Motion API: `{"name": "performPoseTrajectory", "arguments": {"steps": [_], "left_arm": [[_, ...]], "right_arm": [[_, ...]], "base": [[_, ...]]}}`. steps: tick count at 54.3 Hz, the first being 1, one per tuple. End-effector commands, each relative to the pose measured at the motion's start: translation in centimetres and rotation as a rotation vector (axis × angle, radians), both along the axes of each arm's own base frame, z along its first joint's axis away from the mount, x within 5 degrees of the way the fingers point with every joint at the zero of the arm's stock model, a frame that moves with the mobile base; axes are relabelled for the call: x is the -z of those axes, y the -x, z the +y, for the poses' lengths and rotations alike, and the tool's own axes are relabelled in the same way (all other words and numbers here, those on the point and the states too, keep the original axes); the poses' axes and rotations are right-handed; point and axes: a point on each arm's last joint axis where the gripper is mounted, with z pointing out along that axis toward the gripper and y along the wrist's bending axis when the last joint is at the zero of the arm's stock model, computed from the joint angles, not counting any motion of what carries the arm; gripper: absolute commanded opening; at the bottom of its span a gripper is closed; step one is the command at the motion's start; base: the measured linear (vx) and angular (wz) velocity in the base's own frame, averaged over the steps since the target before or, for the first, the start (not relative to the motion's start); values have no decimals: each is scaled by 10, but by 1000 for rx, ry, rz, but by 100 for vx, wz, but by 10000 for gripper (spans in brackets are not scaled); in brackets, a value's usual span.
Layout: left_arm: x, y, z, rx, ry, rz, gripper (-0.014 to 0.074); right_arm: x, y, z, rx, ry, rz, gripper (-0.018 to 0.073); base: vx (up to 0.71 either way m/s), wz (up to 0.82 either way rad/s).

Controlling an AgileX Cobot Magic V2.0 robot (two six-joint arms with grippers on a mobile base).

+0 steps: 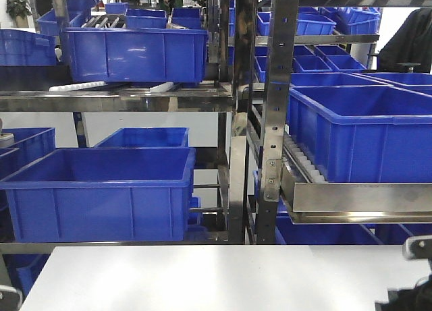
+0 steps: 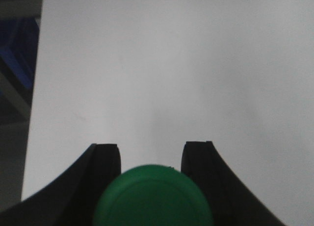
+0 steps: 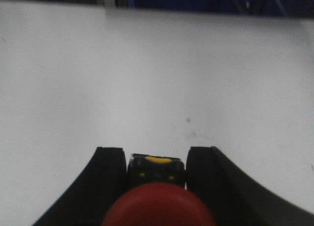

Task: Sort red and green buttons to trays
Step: 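Lift both held buttons up off the table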

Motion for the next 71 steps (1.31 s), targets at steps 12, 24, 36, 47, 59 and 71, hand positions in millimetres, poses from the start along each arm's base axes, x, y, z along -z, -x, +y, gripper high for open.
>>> {"name": "performPoseTrajectory", "arguments": {"steps": [12,24,36,47,59,71], "left_arm": [[-108,-5,-3,7,71,-340,-6],[-171,23,1,10,109,-538,-6],[-209,97,13,23,132,-638,-6],[-211,108,15,26,132,-634,-6],[-206,108,15,28,125,-590,-6],[-206,108,15,28,125,-589,-6]], "right_arm": [[-66,22,52,-246,-69,-302,-12],[-102,52,66,-303,-127,-446,-9],[-153,119,42,-188,-175,-672,-9],[-153,123,38,-163,-155,-665,-8],[-153,123,38,-161,-157,-664,-6],[-153,123,38,-161,-157,-664,-6]], "base": [[0,0],[0,0],[0,0],[0,0],[0,0],[0,0]]}}
